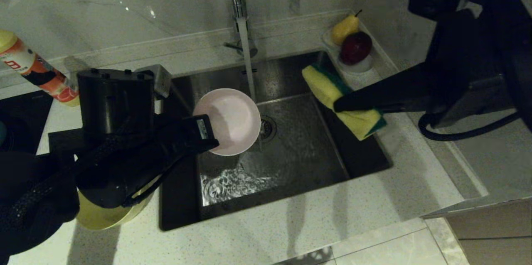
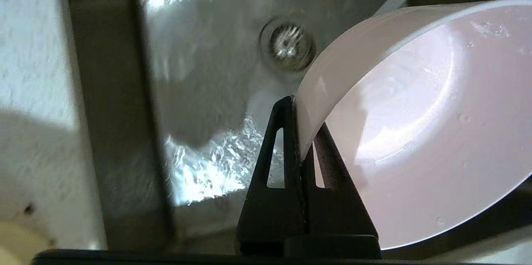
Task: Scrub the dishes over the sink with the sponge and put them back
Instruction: Rinse the bowl
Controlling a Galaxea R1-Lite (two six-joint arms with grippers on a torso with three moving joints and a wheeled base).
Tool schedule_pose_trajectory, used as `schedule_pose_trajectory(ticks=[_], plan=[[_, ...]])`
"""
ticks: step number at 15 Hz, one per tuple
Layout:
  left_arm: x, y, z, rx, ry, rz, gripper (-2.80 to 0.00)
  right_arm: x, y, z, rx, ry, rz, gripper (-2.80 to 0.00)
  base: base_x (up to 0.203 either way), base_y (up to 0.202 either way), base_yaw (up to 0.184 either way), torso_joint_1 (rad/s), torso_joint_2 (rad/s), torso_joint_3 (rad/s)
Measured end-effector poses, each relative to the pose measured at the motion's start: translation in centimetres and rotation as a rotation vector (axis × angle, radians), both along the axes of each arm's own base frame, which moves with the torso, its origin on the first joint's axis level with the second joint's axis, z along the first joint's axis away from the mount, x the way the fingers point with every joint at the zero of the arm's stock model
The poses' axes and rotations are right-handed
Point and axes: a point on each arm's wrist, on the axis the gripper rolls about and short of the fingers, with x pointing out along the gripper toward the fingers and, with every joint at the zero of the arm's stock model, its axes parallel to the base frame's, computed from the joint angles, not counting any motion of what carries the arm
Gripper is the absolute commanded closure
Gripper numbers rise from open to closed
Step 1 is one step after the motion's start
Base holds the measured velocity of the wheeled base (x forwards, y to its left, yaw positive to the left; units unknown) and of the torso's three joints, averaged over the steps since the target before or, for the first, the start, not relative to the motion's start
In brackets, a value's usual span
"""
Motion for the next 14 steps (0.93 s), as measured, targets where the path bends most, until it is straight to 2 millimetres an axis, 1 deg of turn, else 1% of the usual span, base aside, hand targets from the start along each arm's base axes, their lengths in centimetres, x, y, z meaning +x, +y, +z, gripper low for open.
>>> schedule_pose_trajectory(ticks=[1,3,6,9,14], plan=[[0.2,0.2,-0.1,0.001,0.037,0.011,0.0,-0.5,-0.6,0.1,0.004,-0.005,-0.005,0.0,0.0,0.0,0.0,0.0,0.0,0.0],[0.8,0.3,0.3,-0.036,0.113,0.023,0.0,-1.3,-1.5,0.0,0.003,-0.005,-0.017,0.0,0.0,0.0,0.0,0.0,0.0,0.0],[1.9,0.4,1.0,-0.115,0.261,-0.012,0.0,-2.2,-2.4,-0.7,-0.006,0.001,-0.026,0.0,0.0,0.0,0.0,0.0,0.0,0.0],[4.0,0.0,1.6,-0.182,0.34,0.02,0.0,-2.8,-3.3,-1.2,-0.013,0.006,-0.041,0.0,0.0,0.0,0.0,0.0,0.0,0.0],[7.6,-1.1,1.0,-0.248,0.379,0.078,0.0,-3.0,-4.1,-2.1,-0.027,0.026,-0.07,0.0,0.0,0.0,0.0,0.0,0.0,0.0]])
